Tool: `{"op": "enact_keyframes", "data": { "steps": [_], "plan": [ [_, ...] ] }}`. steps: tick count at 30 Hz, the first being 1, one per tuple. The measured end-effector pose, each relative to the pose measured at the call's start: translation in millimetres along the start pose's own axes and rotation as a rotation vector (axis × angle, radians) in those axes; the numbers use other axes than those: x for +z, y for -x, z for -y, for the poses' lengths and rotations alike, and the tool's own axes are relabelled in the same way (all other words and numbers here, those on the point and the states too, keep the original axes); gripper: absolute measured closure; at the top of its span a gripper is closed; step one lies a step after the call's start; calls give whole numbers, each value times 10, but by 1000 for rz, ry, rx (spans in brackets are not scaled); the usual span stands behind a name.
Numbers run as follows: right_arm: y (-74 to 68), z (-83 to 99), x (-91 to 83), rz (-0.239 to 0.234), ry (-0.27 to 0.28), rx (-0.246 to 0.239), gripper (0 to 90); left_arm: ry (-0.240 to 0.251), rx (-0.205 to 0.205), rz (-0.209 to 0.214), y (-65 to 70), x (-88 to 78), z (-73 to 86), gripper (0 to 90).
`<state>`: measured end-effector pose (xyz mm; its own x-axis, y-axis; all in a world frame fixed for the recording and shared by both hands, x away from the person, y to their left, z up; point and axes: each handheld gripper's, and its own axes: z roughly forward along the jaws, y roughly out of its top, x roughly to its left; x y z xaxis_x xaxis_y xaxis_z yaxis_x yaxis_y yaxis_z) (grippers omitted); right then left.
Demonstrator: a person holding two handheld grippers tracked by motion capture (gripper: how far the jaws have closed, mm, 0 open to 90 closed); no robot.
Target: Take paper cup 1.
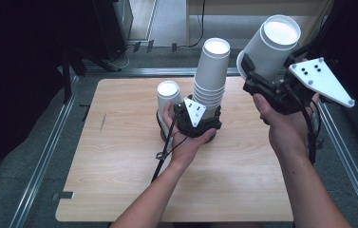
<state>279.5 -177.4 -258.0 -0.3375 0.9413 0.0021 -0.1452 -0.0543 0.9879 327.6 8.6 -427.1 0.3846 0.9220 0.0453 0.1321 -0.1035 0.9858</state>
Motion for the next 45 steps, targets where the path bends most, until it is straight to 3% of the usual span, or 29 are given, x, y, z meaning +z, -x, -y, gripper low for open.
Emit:
{"op": "enact_keyframes", "data": {
  "steps": [4,9,11,18,25,35,37,43,45],
  "plan": [
    [34,127,-75,6,-12,-10,186,-4,12,40,-3,-64,-7,21],
    [104,296,-123,19,-34,8,186,-1,16,71,-12,-152,-17,12],
    [157,441,-146,27,-57,26,186,2,25,84,-14,-205,-14,11],
    [226,771,-224,49,-99,31,185,-6,-5,123,-76,-417,12,0],
    [255,1056,-325,63,-116,18,185,-20,-9,137,-136,-626,65,0],
    [137,1390,-466,45,-157,-26,186,-40,-31,127,-260,-860,217,0],
    [85,1460,-493,43,-167,-54,186,-53,-55,122,-316,-935,300,0],
    [-49,1666,-521,32,-204,-91,187,-76,-53,113,-349,-1046,464,0],
    [-109,1762,-531,21,-222,-105,188,-93,-73,126,-367,-1090,536,0]
  ]
}}
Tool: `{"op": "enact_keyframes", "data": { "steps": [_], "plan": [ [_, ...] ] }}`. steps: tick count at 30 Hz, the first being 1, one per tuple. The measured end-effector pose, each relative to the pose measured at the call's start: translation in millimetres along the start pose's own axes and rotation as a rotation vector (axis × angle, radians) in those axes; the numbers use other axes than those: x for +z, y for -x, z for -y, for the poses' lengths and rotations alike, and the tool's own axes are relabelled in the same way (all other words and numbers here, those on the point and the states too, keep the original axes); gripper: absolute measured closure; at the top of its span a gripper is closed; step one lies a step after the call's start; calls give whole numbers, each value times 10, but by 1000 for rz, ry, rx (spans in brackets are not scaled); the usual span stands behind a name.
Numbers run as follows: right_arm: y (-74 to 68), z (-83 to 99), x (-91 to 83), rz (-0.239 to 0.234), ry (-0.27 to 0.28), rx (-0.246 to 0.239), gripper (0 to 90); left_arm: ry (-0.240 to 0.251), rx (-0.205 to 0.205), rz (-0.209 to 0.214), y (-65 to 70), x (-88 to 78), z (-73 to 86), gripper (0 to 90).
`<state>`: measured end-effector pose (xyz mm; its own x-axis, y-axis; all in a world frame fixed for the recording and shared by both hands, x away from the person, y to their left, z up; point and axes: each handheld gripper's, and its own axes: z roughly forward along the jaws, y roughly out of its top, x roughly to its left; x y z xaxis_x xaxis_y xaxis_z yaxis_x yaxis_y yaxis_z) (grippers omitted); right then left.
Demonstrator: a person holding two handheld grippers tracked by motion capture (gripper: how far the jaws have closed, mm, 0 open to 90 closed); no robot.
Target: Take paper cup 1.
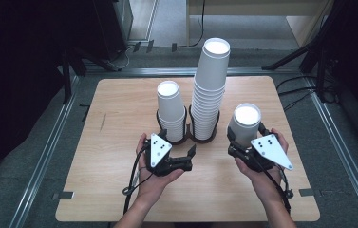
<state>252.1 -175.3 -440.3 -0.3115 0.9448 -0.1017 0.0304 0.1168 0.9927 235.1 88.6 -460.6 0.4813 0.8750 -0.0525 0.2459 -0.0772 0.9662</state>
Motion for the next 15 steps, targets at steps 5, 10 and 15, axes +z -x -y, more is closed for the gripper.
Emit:
{"op": "enact_keyframes", "data": {
  "steps": [5,10,15],
  "plan": [
    [-183,242,18,-31,-49,-50,188,-15,-10,8,-60,-121,143,0],
    [-274,337,29,-39,-71,-82,189,-25,3,-5,-83,-158,186,0],
    [-430,484,19,-63,-97,-145,189,-33,-7,17,-100,-192,224,0]
  ]
}}
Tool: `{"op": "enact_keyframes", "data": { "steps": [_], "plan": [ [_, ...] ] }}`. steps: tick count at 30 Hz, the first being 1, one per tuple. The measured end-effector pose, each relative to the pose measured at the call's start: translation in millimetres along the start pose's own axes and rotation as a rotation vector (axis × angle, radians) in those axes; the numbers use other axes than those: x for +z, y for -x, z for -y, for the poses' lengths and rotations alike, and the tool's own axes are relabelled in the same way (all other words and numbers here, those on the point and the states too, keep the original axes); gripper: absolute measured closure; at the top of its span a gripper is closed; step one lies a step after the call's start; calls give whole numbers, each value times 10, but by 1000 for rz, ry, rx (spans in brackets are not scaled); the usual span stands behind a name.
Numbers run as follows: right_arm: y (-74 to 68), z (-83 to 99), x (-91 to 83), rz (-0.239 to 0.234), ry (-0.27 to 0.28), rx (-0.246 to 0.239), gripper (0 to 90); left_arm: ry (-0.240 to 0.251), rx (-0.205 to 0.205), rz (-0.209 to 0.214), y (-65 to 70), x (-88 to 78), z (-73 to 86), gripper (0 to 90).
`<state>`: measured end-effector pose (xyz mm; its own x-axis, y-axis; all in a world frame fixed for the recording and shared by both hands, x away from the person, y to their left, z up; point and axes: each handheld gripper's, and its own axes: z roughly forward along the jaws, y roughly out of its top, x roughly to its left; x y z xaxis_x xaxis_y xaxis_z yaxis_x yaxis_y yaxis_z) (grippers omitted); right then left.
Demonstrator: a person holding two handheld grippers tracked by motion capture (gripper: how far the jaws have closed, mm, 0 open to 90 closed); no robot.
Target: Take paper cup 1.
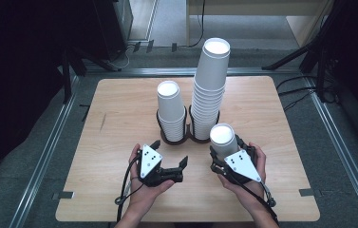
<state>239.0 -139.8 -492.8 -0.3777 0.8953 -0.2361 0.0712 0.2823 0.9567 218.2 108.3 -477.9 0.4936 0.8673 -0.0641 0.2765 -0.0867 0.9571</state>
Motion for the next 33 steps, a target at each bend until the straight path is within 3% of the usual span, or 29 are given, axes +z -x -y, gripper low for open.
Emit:
{"op": "enact_keyframes", "data": {
  "steps": [3,6,11,17,21,26,33],
  "plan": [
    [-51,31,5,-3,-5,-24,189,7,-14,22,18,-18,-13,0],
    [-174,76,2,-6,-6,-95,189,8,-5,49,62,-21,-23,0],
    [-316,105,-9,-34,-5,-143,189,2,-30,94,62,-22,-36,0],
    [-424,141,-8,-64,-5,-172,189,-14,-34,144,112,-1,-30,0],
    [-521,140,-32,-99,15,-201,188,-36,-55,206,141,16,-41,0],
    [-579,123,-57,-116,28,-212,188,-31,-42,229,176,3,-58,27],
    [-671,137,-81,-141,54,-279,187,-36,-47,267,188,-5,-76,60]
  ]
}}
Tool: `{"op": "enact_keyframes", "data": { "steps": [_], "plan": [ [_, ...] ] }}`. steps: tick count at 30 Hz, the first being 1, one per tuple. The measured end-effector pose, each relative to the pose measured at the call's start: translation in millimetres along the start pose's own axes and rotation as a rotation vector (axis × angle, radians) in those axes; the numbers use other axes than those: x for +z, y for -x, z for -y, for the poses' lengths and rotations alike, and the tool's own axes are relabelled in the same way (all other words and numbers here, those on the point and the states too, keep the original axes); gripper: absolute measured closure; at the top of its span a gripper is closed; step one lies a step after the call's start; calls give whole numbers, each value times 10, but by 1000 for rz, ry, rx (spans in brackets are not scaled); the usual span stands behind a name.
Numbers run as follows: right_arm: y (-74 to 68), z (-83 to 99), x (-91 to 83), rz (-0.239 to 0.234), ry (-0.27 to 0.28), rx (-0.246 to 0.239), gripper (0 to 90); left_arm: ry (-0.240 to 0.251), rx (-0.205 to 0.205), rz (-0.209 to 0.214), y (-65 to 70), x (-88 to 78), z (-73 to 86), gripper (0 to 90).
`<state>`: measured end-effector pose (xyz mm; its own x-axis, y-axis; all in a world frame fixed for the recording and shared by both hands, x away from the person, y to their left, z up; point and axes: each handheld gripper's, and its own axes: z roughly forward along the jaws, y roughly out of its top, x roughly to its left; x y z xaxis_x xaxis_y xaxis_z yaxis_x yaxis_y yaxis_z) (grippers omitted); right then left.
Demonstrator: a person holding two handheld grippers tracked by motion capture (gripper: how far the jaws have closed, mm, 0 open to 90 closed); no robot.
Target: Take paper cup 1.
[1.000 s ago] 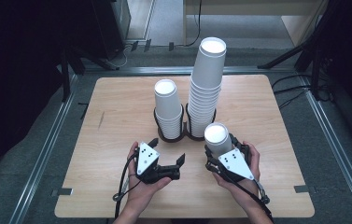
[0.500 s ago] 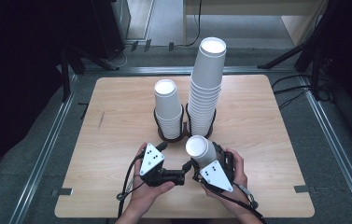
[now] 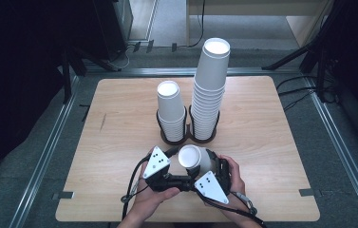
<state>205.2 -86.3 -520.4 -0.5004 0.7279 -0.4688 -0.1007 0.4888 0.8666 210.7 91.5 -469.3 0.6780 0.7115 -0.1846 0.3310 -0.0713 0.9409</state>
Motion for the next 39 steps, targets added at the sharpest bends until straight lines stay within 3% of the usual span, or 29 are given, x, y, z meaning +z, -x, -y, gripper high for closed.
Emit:
{"op": "enact_keyframes", "data": {
  "steps": [5,13,17,31,34,39],
  "plan": [
    [-40,-17,-10,-15,16,-19,186,-4,8,15,28,0,-7,131],
    [-67,-37,-29,4,35,-79,181,-26,5,17,31,13,-16,146],
    [-63,-46,-53,-24,68,-66,179,-25,4,34,29,3,-25,155],
    [-79,-33,-45,2,74,-107,145,-35,-21,54,-23,-16,-41,203],
    [-109,-28,-50,8,90,-118,137,-42,-6,45,-11,-45,-50,208],
    [-100,-35,-57,-5,86,-109,129,-51,-64,67,-79,-47,-54,208]
  ]
}}
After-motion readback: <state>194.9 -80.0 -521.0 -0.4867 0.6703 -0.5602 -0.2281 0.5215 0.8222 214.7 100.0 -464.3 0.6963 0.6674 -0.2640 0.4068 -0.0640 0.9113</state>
